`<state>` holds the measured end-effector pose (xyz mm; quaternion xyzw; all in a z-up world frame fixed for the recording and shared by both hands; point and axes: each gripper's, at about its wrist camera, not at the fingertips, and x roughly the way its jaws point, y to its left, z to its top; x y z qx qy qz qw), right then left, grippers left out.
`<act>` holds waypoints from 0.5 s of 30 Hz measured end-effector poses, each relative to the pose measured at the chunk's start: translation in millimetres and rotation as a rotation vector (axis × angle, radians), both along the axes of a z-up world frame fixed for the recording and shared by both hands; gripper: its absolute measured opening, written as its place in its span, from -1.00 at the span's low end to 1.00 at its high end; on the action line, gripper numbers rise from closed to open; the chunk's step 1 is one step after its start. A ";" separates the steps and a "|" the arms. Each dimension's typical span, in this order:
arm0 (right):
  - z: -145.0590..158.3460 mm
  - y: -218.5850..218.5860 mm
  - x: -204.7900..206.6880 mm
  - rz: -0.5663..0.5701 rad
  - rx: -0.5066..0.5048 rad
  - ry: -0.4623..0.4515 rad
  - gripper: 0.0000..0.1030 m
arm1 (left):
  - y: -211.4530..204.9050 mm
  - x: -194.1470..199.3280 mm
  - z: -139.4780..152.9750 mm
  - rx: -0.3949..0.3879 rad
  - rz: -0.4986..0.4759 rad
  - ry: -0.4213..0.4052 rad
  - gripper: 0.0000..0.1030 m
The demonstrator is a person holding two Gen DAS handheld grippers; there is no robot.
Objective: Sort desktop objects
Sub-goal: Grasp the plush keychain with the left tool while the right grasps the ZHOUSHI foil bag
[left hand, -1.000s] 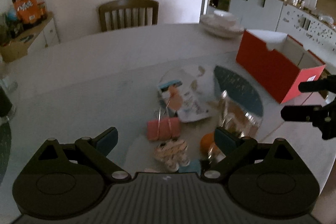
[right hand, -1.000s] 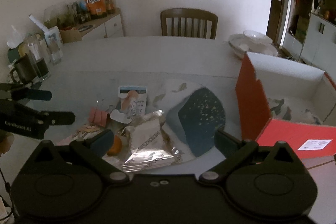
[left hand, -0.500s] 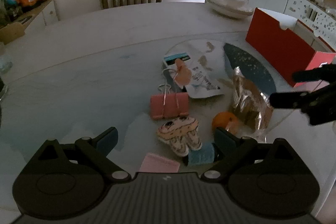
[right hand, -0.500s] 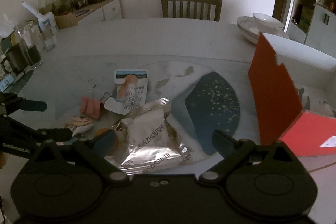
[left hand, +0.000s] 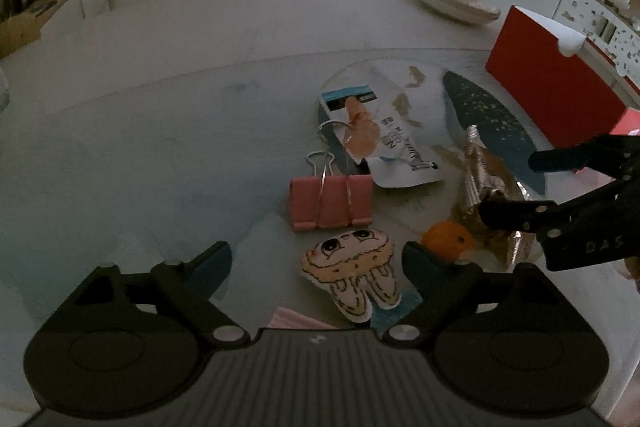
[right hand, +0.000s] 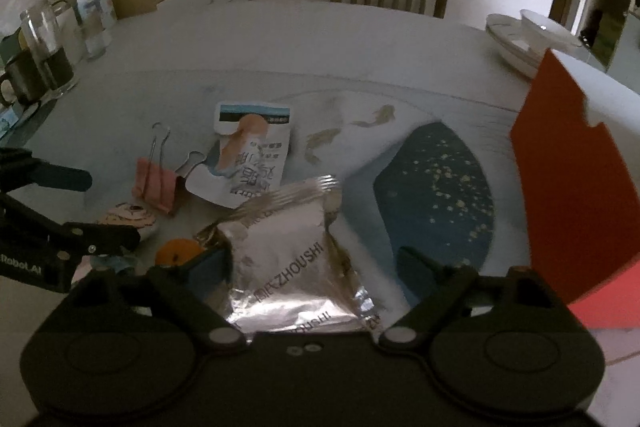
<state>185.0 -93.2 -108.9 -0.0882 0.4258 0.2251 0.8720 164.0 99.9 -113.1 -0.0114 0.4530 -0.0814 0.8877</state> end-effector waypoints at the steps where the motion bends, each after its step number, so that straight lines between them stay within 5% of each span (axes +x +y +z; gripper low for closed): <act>1: -1.4 0.5 2.4 0.002 0.002 0.009 0.74 | 0.8 0.9 -0.9 -0.003 0.002 0.005 0.73; 8: -8.1 -0.3 13.8 0.002 0.040 0.052 0.64 | -3.2 3.7 -5.1 -0.007 -0.027 0.021 0.31; 15: -10.0 -1.7 19.2 -0.011 0.074 0.093 0.30 | -8.7 4.4 -5.1 -0.004 -0.053 0.019 0.01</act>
